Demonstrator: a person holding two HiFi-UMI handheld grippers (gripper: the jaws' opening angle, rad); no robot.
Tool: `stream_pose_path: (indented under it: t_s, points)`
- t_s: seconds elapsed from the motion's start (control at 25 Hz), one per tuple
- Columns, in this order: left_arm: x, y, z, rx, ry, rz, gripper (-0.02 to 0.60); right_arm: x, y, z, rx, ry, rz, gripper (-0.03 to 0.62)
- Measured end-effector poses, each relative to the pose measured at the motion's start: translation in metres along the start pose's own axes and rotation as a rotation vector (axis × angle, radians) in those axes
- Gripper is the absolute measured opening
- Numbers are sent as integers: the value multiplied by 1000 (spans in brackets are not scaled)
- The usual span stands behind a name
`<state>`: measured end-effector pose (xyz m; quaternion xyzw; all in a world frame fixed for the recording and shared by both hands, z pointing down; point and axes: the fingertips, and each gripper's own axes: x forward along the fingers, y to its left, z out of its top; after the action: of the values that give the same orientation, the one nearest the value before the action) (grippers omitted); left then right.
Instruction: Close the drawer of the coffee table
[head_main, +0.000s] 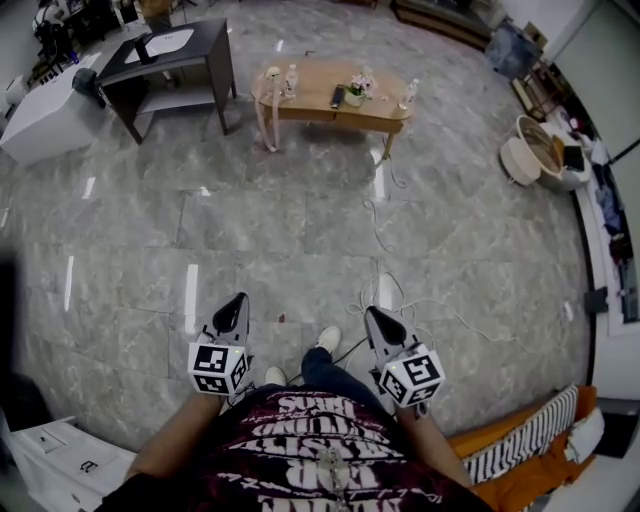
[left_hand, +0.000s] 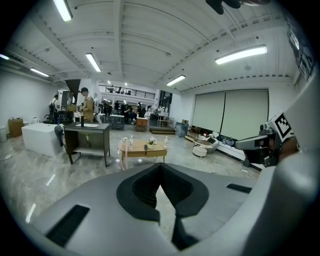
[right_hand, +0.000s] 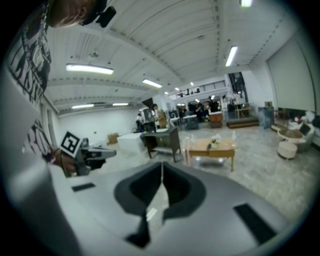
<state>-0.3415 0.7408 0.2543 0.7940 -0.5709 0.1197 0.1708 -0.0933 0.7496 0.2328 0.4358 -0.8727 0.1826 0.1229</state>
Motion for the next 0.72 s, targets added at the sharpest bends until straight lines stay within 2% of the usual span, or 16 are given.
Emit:
stream_pose_path:
  t_s: [0.2,0.52,0.72]
  points:
    - [44,-17,19,17,8,-2,21,14,-54,13,31,-11,1,35]
    - [97,-39,55,7,-35,59,21,19,-129,36,41,-43,15,35]
    - [106,-43,63,14,-30,83,20,25,-152,48,66,-64,20,35]
